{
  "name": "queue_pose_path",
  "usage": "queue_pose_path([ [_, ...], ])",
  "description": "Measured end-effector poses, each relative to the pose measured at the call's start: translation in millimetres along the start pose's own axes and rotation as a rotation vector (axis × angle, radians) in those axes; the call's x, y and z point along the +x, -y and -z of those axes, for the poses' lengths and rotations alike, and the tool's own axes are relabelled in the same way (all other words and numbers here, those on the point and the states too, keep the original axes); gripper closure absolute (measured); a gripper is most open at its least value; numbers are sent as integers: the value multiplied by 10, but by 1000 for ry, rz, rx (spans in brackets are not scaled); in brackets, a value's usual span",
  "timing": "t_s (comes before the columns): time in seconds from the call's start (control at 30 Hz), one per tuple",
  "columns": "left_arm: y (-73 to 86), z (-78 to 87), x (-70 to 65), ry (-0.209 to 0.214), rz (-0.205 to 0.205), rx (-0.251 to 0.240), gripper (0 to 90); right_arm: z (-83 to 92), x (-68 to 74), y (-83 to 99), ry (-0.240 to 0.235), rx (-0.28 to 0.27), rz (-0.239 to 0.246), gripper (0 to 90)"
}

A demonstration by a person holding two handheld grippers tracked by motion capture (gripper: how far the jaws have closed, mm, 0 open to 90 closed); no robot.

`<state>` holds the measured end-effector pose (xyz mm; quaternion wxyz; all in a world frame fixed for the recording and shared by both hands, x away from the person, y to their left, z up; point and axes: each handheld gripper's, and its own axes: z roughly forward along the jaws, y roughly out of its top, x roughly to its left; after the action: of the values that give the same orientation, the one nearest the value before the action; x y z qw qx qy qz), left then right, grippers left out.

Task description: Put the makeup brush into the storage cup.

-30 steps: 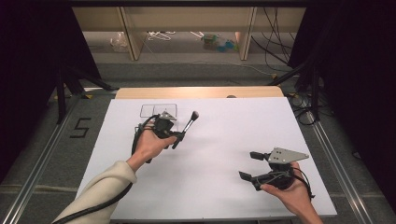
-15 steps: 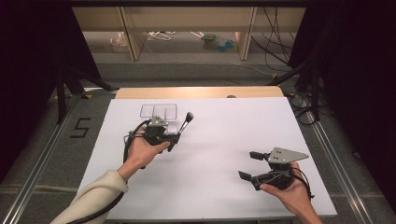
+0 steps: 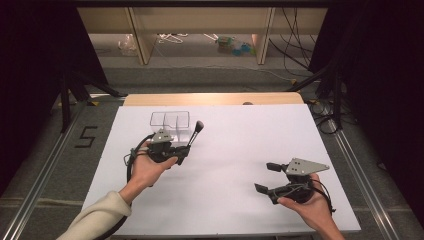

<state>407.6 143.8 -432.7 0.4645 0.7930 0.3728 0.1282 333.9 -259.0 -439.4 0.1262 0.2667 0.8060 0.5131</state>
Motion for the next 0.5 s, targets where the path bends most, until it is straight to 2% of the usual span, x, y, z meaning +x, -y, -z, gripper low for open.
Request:
queue_pose_path([
  [0.07, 20, 18, 6, 1, 0, -10, 792, 0, 1, -1, 0, 0, 0, 162],
  [0.1, 30, 22, 8, -2, 2, -18, 792, 12, 6, -6, 5, 17, -2, 162],
  [0.2, 59, 34, 17, -9, 9, -35, 792, 2, 5, -6, 8, 13, 3, 162],
  [0.23, 63, 39, 19, -11, 10, -37, 792, -12, 3, -3, -4, 1, 3, 162],
  [0.5, 86, 41, 28, -28, 15, -84, 791, -9, 5, -3, -7, 3, 1, 162],
])
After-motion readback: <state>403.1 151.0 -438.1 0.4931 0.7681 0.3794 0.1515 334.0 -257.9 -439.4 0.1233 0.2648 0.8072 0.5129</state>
